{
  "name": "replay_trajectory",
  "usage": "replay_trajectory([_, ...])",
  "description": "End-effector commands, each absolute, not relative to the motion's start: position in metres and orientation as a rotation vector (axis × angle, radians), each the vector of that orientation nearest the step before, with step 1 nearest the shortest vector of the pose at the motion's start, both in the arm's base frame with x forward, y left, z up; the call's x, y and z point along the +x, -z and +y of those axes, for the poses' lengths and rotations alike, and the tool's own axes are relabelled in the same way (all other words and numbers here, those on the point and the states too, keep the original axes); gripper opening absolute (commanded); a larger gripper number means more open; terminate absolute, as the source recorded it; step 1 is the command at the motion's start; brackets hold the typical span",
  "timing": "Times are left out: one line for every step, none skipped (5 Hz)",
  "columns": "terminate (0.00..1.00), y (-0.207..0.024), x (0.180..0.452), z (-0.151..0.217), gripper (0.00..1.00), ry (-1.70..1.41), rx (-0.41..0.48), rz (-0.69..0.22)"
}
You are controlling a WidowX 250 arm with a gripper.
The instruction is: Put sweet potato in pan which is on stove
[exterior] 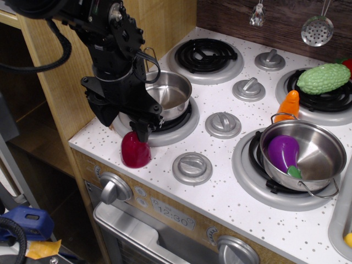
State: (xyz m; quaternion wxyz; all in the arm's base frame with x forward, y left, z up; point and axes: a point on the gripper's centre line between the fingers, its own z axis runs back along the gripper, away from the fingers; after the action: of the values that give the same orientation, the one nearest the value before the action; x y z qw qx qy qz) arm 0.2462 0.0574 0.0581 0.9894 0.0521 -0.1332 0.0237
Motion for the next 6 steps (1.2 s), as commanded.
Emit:
replay_trajectory([0.00, -0.058, 0.246, 0.057, 1.00, -0.048, 0.105, -0.267])
replay_trajectory([0.00, -0.049, 0.249, 0.059, 1.00, -0.061, 0.082, -0.268])
replay_trajectory([0.00, -0.036, 0.250, 0.060, 1.00, -0.071, 0.071, -0.287])
replay_trajectory([0.00, -0.022, 0.253, 0.060, 1.00, -0.086, 0.048, -0.300])
replay_trajectory([0.00, -0.008, 0.254, 0.058, 1.00, -0.097, 0.047, -0.335])
replay_trajectory([0.00, -0.006, 0.255, 0.059, 0.00, -0.105, 0.053, -0.339])
